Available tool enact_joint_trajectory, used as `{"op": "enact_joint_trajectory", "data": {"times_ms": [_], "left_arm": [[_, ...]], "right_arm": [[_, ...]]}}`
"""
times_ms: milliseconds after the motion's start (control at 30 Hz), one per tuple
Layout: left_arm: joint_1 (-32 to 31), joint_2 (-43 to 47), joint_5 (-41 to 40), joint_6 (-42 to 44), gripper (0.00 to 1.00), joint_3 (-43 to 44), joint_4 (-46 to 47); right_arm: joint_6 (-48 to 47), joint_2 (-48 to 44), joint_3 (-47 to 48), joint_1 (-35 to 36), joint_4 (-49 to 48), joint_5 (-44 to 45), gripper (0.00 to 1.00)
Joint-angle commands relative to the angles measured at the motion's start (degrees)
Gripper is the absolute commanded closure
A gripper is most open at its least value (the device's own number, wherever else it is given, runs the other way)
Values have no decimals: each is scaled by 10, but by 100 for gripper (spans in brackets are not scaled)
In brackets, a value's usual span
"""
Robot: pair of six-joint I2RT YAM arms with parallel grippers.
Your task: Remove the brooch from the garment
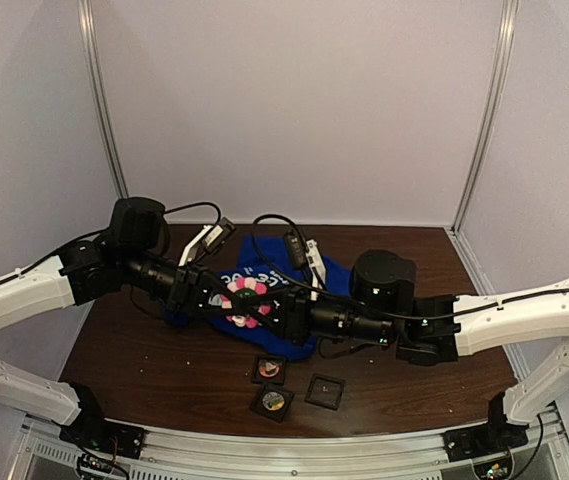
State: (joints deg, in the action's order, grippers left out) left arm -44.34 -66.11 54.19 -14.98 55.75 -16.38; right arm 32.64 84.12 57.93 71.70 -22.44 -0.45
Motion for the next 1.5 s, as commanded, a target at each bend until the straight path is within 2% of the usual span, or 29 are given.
{"op": "enact_joint_trajectory", "data": {"times_ms": [0, 1467], "left_arm": [[-5, 6, 34, 3, 100, 7, 28], [-5, 12, 16, 5, 100, 7, 25]], "right_arm": [[3, 6, -4, -8, 60, 68, 75], [31, -1, -14, -9, 87, 99, 84]]}}
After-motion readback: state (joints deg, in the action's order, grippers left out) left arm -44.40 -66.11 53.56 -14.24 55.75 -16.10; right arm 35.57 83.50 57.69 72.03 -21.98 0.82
